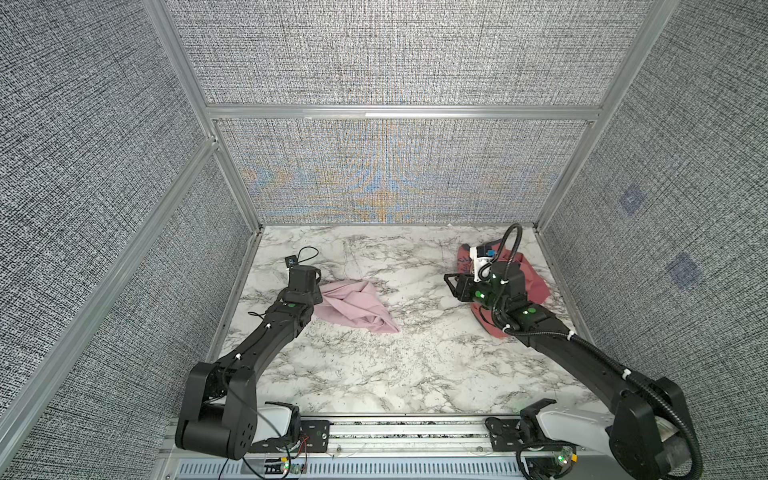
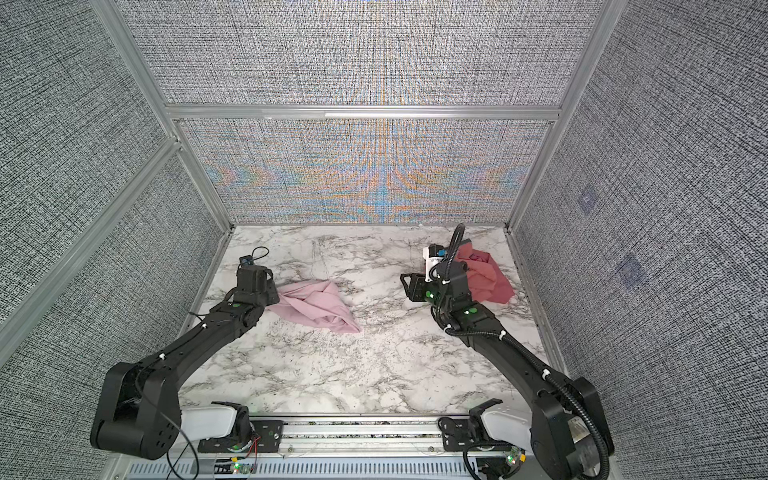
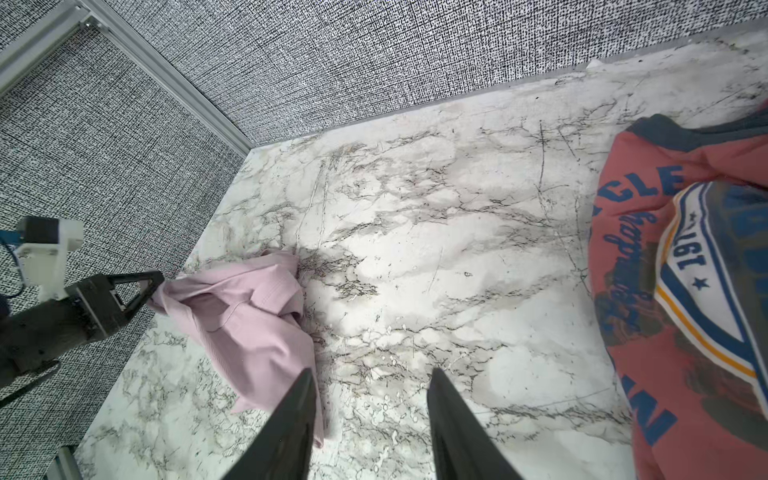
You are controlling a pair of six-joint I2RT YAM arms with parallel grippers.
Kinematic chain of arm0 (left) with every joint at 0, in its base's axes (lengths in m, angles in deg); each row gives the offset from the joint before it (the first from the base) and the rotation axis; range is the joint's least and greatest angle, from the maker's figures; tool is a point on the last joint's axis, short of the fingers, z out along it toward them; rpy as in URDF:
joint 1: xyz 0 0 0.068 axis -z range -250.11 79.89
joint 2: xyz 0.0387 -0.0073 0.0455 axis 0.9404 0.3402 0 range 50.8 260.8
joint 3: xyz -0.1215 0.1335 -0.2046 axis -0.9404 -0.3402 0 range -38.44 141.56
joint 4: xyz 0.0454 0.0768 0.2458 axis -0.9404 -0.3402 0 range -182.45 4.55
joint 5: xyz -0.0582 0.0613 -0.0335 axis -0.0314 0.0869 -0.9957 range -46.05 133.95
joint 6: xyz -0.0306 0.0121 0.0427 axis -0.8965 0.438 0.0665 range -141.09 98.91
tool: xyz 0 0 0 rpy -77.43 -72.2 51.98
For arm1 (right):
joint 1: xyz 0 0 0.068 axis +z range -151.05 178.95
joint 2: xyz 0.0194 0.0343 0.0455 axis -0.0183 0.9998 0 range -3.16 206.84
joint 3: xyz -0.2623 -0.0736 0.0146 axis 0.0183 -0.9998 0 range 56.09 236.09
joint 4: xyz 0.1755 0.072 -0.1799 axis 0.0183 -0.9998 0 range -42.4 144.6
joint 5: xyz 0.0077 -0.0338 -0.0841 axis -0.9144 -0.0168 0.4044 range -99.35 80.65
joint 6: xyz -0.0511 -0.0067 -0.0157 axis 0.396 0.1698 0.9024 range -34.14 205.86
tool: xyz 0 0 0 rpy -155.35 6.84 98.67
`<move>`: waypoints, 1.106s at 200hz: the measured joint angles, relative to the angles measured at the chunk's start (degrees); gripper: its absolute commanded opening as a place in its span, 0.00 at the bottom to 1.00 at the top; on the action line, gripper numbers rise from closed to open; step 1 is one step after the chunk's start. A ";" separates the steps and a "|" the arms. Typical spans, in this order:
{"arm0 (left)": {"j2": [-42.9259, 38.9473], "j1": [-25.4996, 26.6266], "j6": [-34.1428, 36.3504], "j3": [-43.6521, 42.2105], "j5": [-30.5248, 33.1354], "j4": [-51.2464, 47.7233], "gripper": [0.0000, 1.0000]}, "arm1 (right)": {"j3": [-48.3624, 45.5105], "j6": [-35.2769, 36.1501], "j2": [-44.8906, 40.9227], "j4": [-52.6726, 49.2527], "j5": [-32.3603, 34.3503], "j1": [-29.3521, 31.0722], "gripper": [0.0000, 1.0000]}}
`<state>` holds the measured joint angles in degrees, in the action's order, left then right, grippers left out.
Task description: Pick out a specific cloth from the pile
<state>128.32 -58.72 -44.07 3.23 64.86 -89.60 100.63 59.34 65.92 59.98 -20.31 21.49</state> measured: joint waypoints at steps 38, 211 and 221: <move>6.69 -1.86 -1.75 -0.52 0.09 3.39 0.00 | -0.04 0.37 -0.68 -0.02 0.02 0.00 0.46; 1.11 -2.45 -3.50 3.02 -1.81 2.51 0.47 | -1.01 0.61 -2.12 -0.90 0.46 -0.02 0.47; 0.00 -1.22 -2.08 5.01 -2.51 0.92 0.47 | -1.01 0.61 -2.05 -0.90 0.46 -0.02 0.47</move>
<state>128.32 -59.94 -46.15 8.23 62.34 -88.68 99.62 59.95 63.86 59.09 -19.85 21.47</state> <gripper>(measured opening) 0.470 0.467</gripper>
